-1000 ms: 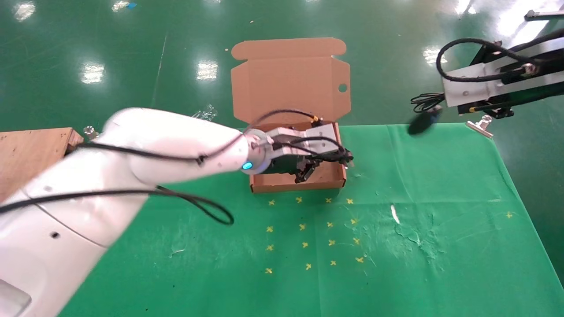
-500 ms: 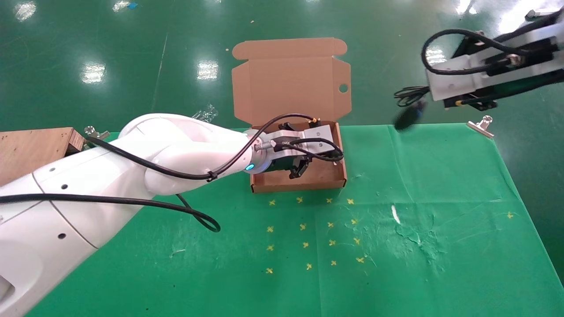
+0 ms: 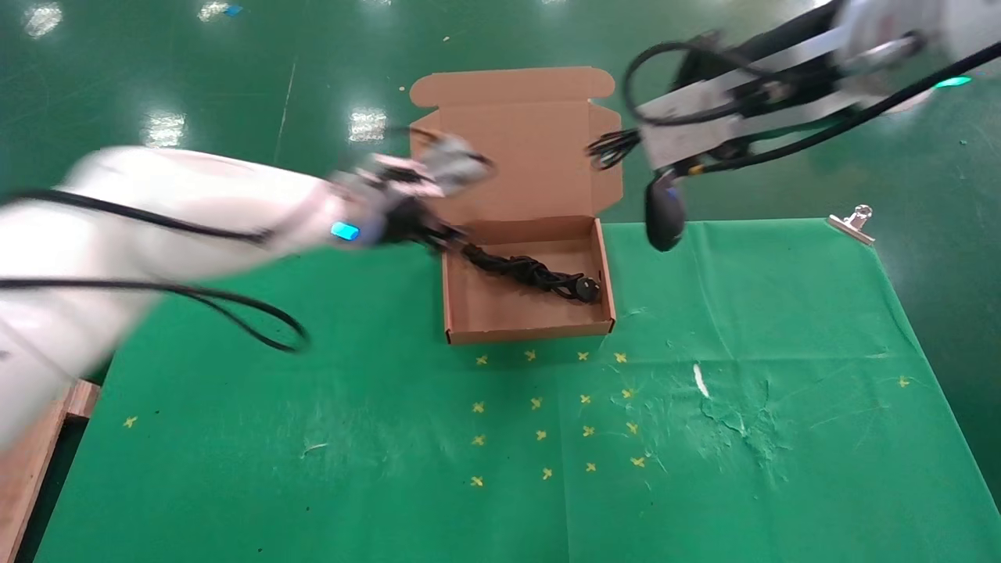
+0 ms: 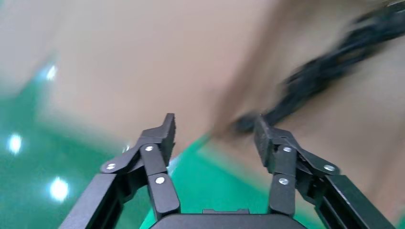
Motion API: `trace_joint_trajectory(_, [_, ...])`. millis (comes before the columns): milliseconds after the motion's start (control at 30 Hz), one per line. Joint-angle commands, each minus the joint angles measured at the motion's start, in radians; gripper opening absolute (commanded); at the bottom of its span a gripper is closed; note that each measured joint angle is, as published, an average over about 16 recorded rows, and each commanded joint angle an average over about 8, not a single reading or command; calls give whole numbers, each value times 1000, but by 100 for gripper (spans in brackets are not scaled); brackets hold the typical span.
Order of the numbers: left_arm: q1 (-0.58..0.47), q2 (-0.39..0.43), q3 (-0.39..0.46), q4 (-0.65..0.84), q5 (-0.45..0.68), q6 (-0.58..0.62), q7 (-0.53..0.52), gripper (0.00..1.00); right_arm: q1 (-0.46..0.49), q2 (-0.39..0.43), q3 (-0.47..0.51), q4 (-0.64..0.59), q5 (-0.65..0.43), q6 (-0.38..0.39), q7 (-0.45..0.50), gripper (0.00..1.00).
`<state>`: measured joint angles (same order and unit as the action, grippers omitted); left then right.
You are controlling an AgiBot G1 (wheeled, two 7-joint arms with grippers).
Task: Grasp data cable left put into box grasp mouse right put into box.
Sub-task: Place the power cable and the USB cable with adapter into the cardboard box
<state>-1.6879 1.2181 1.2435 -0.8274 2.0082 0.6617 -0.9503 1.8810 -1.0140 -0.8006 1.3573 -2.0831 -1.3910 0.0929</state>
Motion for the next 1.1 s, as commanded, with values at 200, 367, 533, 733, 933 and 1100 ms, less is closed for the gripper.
trace_joint_trajectory(200, [-29, -120, -31, 56, -34, 17, -12, 100, -41, -69, -6, -3, 58, 37, -30, 0])
trace_joint_trajectory(367, [-32, -128, -31, 61, -33, 18, -10, 100, -87, -131, -28, -13, 67, 68, -40, 0])
trace_joint_trajectory(533, [-32, -128, -32, 62, -34, 18, -9, 100, -156, -184, -60, -67, 55, 111, -57, 0])
trace_joint_trajectory(733, [-32, -127, -32, 63, -35, 18, -8, 100, -210, -214, -87, -198, -17, 189, -60, 0])
trace_joint_trajectory(933, [-32, -129, -32, 64, -36, 17, -7, 100, -257, -220, -98, -288, -117, 281, 3, 20])
trace_joint_trajectory(1100, [-33, -131, -32, 66, -37, 17, -7, 100, -284, -222, -97, -328, -142, 318, 28, 82])
